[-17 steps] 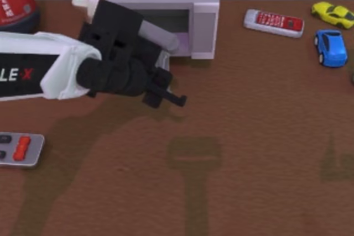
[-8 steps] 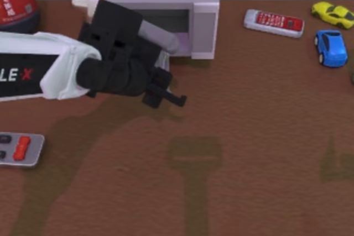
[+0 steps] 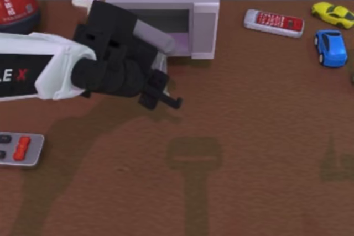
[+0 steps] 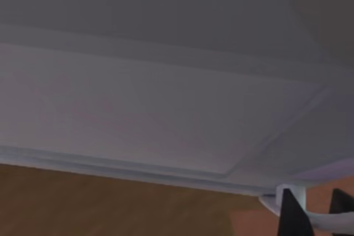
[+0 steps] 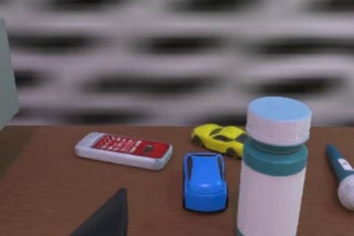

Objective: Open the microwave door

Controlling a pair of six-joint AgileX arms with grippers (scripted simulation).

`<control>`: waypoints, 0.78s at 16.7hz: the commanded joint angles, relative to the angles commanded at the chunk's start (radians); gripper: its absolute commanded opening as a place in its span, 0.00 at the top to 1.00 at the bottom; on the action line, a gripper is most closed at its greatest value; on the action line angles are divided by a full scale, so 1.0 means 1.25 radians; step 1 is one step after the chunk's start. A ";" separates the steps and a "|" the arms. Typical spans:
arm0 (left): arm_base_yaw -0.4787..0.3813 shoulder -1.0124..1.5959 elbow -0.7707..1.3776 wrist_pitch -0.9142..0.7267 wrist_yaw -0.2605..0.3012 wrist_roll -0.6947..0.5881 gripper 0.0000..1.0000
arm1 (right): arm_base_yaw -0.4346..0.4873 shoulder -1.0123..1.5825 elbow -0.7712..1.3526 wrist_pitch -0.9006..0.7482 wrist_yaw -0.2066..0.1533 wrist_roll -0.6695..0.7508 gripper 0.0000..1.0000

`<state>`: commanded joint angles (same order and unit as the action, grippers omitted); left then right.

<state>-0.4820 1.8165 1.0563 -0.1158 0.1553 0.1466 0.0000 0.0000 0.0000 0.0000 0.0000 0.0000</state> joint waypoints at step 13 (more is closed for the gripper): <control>0.022 -0.013 -0.014 -0.005 0.041 0.046 1.00 | 0.000 0.000 0.000 0.000 0.000 0.000 0.00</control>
<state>-0.4548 1.7999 1.0391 -0.1224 0.2061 0.2044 0.0000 0.0000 0.0000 0.0000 0.0000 0.0000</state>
